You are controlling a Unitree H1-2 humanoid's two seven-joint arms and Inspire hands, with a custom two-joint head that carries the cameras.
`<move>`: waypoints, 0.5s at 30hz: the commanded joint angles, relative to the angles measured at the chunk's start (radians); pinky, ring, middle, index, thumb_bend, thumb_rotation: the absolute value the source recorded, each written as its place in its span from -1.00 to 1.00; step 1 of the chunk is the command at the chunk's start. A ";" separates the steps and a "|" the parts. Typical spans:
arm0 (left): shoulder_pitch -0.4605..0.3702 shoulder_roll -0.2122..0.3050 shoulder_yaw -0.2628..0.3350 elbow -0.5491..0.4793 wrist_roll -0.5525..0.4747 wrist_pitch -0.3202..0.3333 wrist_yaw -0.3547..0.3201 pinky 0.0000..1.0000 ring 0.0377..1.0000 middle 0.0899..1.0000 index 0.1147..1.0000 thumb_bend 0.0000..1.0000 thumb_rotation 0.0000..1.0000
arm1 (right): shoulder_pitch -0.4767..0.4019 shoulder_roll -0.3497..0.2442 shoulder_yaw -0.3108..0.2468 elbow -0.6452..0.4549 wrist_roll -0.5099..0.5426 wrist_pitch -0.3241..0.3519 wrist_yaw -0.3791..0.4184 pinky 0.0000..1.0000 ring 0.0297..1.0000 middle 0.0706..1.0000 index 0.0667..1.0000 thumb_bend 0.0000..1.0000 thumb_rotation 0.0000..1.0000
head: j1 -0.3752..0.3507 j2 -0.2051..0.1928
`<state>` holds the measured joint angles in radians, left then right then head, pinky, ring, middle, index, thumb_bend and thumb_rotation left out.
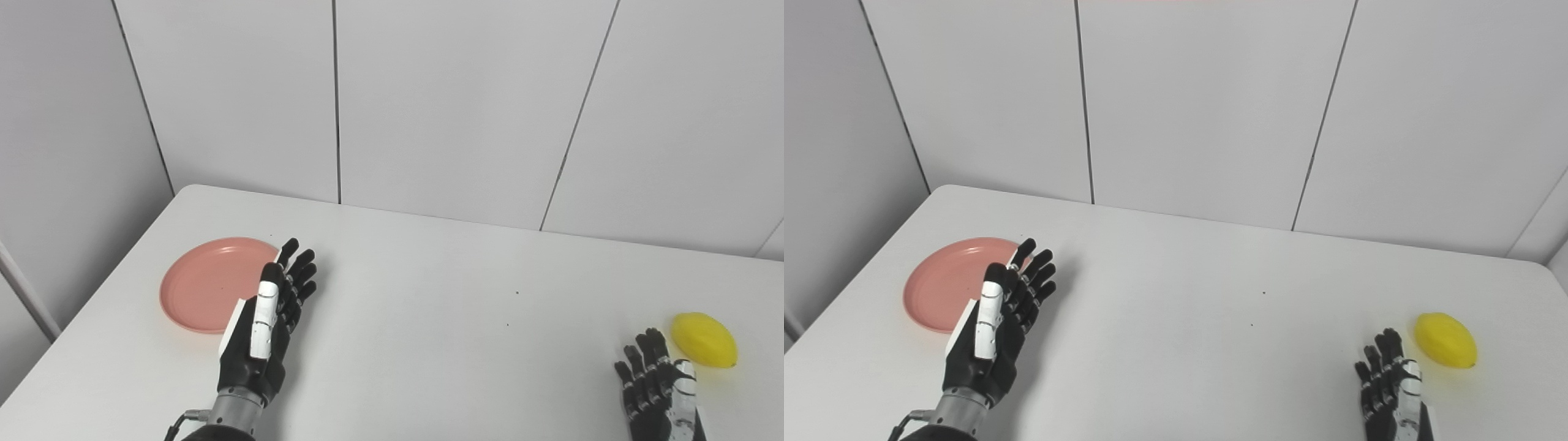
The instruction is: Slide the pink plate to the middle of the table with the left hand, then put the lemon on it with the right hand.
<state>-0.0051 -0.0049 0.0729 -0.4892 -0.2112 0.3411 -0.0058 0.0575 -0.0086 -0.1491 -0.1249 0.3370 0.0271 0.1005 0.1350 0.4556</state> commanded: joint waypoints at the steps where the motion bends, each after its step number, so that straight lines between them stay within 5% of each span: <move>1: -0.058 0.020 0.009 -0.054 -0.025 0.042 0.002 0.96 0.92 0.89 0.94 0.69 0.99 | 0.022 -0.001 -0.002 0.019 0.008 -0.015 0.005 1.00 1.00 1.00 0.96 0.33 1.00 | 0.002 0.002; 7: -0.136 0.119 0.052 -0.081 -0.031 0.107 -0.011 1.00 0.94 0.92 0.97 0.82 1.00 | 0.020 -0.006 -0.007 0.023 0.015 -0.013 0.008 1.00 1.00 1.00 0.96 0.35 0.99 | 0.005 0.004; 15: -0.182 0.253 0.140 0.053 -0.079 0.013 -0.078 0.99 0.93 0.91 0.95 0.90 1.00 | 0.022 -0.003 -0.008 0.013 0.007 -0.005 -0.003 1.00 1.00 0.99 0.94 0.36 0.99 | 0.003 0.008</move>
<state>-0.1420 0.2160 0.1933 -0.4374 -0.2782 0.4225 -0.0634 0.0577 -0.0124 -0.1542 -0.1246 0.3402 0.0271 0.1000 0.1365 0.4632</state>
